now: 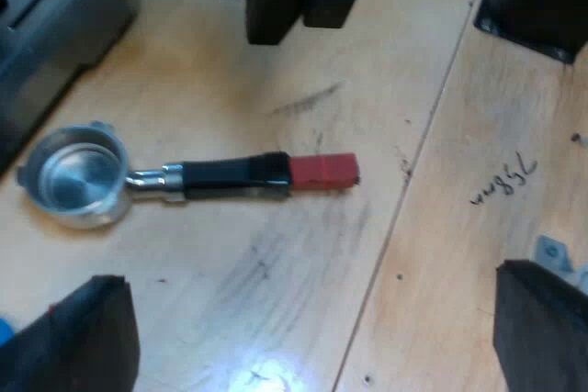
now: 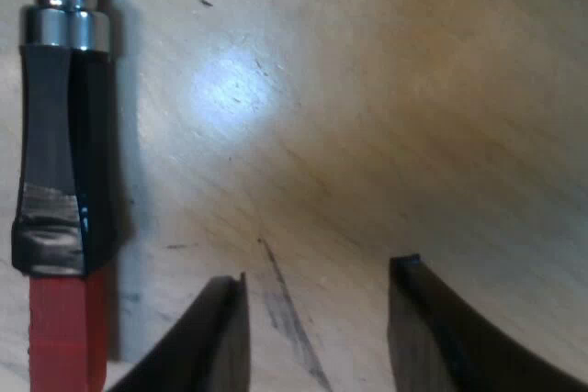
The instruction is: Put the handle in the coffee machine
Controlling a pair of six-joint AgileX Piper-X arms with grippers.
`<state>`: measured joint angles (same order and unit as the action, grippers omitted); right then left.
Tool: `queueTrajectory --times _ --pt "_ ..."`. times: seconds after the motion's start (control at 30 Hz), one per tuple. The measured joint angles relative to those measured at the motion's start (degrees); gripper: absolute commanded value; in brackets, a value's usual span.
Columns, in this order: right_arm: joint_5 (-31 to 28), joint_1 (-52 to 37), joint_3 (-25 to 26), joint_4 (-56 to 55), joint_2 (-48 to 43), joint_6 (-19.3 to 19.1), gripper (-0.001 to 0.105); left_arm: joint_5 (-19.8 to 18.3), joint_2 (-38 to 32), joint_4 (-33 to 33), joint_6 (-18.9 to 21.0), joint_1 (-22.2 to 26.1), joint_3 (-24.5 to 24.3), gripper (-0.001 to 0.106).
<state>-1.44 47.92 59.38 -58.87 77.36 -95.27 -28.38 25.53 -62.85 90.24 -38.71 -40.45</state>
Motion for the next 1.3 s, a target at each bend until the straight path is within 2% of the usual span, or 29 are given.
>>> queueTrajectory --times 0.03,0.1,0.13,0.23,0.43,0.67,0.77,0.93,1.07,1.3 --pt "-0.12 0.52 0.00 0.59 0.75 0.17 0.025 -0.19 0.00 -0.11 -0.04 0.00 0.42 0.080" --pt "-0.12 0.87 0.00 0.89 1.16 0.16 0.025 -0.22 0.00 -0.08 -0.15 0.00 0.86 0.080" --pt "-0.12 1.57 0.00 1.82 1.95 0.16 0.014 -0.38 0.00 -0.08 -0.12 0.00 1.12 0.080" --pt "0.04 2.89 0.00 3.38 3.45 0.23 0.000 -0.41 0.00 -0.08 -0.27 0.00 1.29 0.080" --pt "0.04 3.71 0.00 3.86 4.62 0.63 0.000 -0.57 0.00 -0.08 -0.57 0.00 1.29 0.080" --pt "0.27 4.27 0.00 7.20 10.65 0.64 0.000 -0.57 0.00 -0.08 -0.68 0.00 1.29 0.080" --pt "0.27 4.27 0.00 8.82 11.88 1.55 0.000 1.15 0.00 -0.08 -1.29 0.00 1.29 0.080" --pt "0.27 4.27 0.00 9.60 13.58 2.04 0.000 2.25 0.36 -0.03 -3.10 0.00 2.51 0.080" --pt "0.27 4.27 0.00 10.42 14.63 2.19 0.000 2.61 0.70 0.75 -3.52 0.00 6.31 0.080" --pt "3.73 6.12 0.22 11.43 16.92 2.41 0.000 2.73 0.70 1.63 -3.52 0.00 6.64 0.080"
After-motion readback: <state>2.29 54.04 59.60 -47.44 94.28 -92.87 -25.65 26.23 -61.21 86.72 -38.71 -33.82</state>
